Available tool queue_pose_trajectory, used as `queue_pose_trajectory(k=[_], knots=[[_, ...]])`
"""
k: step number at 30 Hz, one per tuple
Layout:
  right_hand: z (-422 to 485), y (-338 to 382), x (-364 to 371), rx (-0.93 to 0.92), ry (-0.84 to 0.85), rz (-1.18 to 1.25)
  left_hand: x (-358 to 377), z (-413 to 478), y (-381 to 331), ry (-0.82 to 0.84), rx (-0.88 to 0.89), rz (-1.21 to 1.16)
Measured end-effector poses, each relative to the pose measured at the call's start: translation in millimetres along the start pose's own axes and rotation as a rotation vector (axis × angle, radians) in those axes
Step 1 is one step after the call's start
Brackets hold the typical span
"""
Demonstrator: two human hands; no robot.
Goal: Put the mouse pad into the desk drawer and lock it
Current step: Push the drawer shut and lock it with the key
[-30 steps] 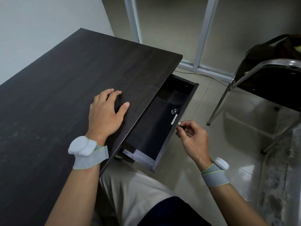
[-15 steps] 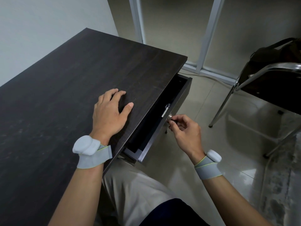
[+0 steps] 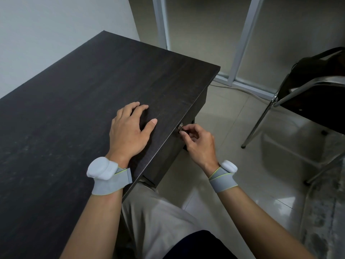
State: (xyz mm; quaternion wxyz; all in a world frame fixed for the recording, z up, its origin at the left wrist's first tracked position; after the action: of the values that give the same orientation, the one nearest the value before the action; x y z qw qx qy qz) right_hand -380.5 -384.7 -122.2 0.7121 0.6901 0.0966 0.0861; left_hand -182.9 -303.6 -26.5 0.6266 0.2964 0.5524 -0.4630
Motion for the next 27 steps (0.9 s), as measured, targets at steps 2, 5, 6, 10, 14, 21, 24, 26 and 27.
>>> queue_pose_trajectory(k=[2,5,6,10,14,21,24,26,27], knots=[[3,1,5,0.002,0.017,-0.004,0,0,0,-0.003,-0.001,-0.003],[7,3,12,0.002,0.047,-0.022,0,-1,0,-0.003,0.001,-0.005],[8,4,14,-0.003,0.053,-0.043,0,-1,0,-0.002,0.000,-0.005],[13,4,19,-0.037,0.058,-0.139,-1,-1,-1,0.003,-0.003,-0.007],[16,6,25,-0.056,0.060,-0.194,-1,-1,0,0.006,-0.010,-0.006],[18,10,32,-0.044,0.072,-0.172,-2,0,-2,0.005,-0.006,-0.015],[19,13,29,-0.044,0.098,-0.185,-1,-1,-1,0.008,-0.003,-0.017],[19,17,21,-0.076,0.077,-0.204,-1,-1,-1,0.001,0.000,-0.014],[21,19,15,-0.094,0.049,-0.208,1,0,0,0.005,0.000,-0.014]])
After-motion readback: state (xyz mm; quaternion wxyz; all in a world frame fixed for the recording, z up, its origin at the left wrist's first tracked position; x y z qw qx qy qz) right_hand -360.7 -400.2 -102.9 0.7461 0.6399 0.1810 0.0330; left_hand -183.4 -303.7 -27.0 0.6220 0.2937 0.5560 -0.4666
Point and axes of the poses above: each hand's wrist, its own z-axis towards the middle knuckle, its own x-axis out of the palm, y = z × x, the point moved 5 cm from there along z, towards the middle knuckle, and after that the axes turned 12 degrees about z, right-handed, at the moved point
